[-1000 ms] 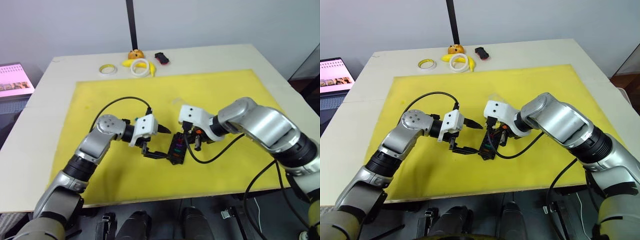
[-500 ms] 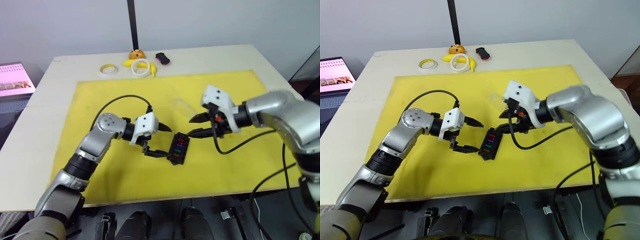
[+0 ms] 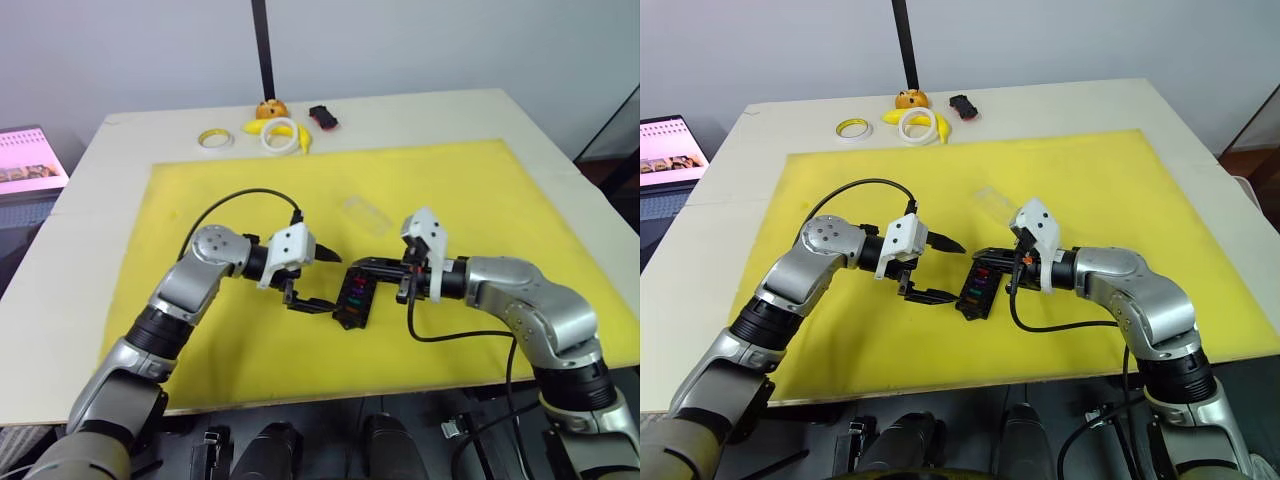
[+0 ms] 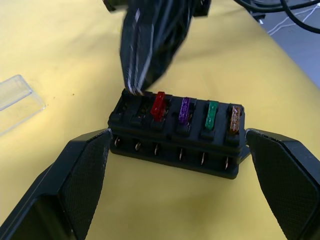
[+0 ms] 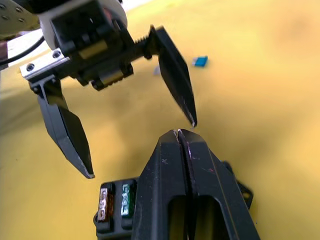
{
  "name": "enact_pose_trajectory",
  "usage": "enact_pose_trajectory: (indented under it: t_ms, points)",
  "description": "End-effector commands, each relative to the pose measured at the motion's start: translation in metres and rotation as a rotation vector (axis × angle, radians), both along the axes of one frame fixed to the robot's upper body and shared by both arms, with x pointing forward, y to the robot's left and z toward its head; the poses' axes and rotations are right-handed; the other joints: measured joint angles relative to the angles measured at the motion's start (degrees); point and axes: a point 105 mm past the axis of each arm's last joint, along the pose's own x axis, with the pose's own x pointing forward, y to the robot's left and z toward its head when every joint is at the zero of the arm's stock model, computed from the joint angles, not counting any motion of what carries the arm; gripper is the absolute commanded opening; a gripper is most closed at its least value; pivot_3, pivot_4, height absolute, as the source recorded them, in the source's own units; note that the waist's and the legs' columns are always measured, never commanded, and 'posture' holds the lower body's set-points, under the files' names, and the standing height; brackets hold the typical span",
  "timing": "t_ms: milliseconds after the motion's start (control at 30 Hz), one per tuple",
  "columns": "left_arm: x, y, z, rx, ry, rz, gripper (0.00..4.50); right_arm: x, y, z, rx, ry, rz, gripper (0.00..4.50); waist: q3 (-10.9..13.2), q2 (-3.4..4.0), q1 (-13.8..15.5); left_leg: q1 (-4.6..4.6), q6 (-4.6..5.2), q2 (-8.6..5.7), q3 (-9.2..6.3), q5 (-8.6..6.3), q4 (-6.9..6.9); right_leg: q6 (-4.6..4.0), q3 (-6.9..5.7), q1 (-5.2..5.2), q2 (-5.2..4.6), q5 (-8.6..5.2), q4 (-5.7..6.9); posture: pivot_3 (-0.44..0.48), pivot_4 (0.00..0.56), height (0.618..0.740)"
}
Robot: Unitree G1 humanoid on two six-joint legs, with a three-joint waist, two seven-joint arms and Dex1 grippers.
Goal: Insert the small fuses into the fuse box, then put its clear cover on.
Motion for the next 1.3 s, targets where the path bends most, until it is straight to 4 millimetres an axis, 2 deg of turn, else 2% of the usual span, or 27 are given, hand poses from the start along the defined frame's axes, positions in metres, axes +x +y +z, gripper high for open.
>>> enact_pose_trajectory:
  t_ms: [33,633,900,1033,1167,1267,1300]
  points:
    - [0.002,0.002,0.011,-0.016,-0.042,0.002,4.50,-0.002,0.004,0.006,0.010,-0.032,0.005,0.04,0.00,0.00,0.02,0.00,0.00,0.00,0.00,0.00,0.00,0.00,0.00,0.00,0.00,0.00,0.00,0.000,0.150,0.740]
    - [0.004,0.002,0.015,0.006,-0.044,-0.011,4.50,-0.007,0.001,-0.024,-0.065,0.039,-0.033,0.04,0.00,0.00,0.02,0.02,0.00,0.00,-0.02,0.00,0.00,0.00,-0.01,0.02,0.01,0.00,0.00,0.000,0.150,0.740]
    - [0.005,0.001,0.016,0.009,-0.046,-0.018,4.50,-0.006,0.000,-0.031,-0.092,0.043,-0.056,0.04,-0.01,-0.01,-0.01,0.06,0.00,0.00,-0.02,0.00,0.00,0.00,-0.01,0.07,0.01,0.00,-0.01,0.000,0.150,0.740]
    - [0.003,0.003,0.014,0.005,-0.033,-0.016,4.50,-0.007,0.003,-0.009,-0.030,-0.018,-0.041,0.04,-0.01,-0.01,0.00,0.07,0.00,0.00,-0.02,0.00,-0.01,0.00,-0.01,0.08,0.02,0.00,-0.01,0.000,0.150,0.740]
    - [-0.005,0.015,0.015,-0.033,0.017,0.006,4.50,-0.005,-0.006,0.018,0.003,-0.079,-0.101,0.04,0.00,0.00,-0.02,0.05,0.00,0.00,-0.02,0.00,-0.02,0.00,0.00,0.05,0.01,0.00,-0.01,0.000,0.150,0.740]
    - [-0.009,0.036,0.021,-0.083,0.068,0.095,4.50,-0.010,-0.033,0.039,0.020,-0.128,-0.189,0.04,0.01,0.01,0.02,0.04,0.00,0.02,-0.04,0.00,-0.03,0.00,0.00,0.01,0.02,0.00,0.00,0.000,0.150,0.740]
    - [-0.010,0.048,0.022,-0.103,0.100,0.143,4.50,-0.015,-0.049,0.045,0.011,-0.133,-0.214,0.27,0.01,0.02,0.05,0.03,0.00,0.02,-0.04,0.00,-0.04,0.00,0.01,0.00,0.02,0.00,0.00,0.000,0.150,0.740]
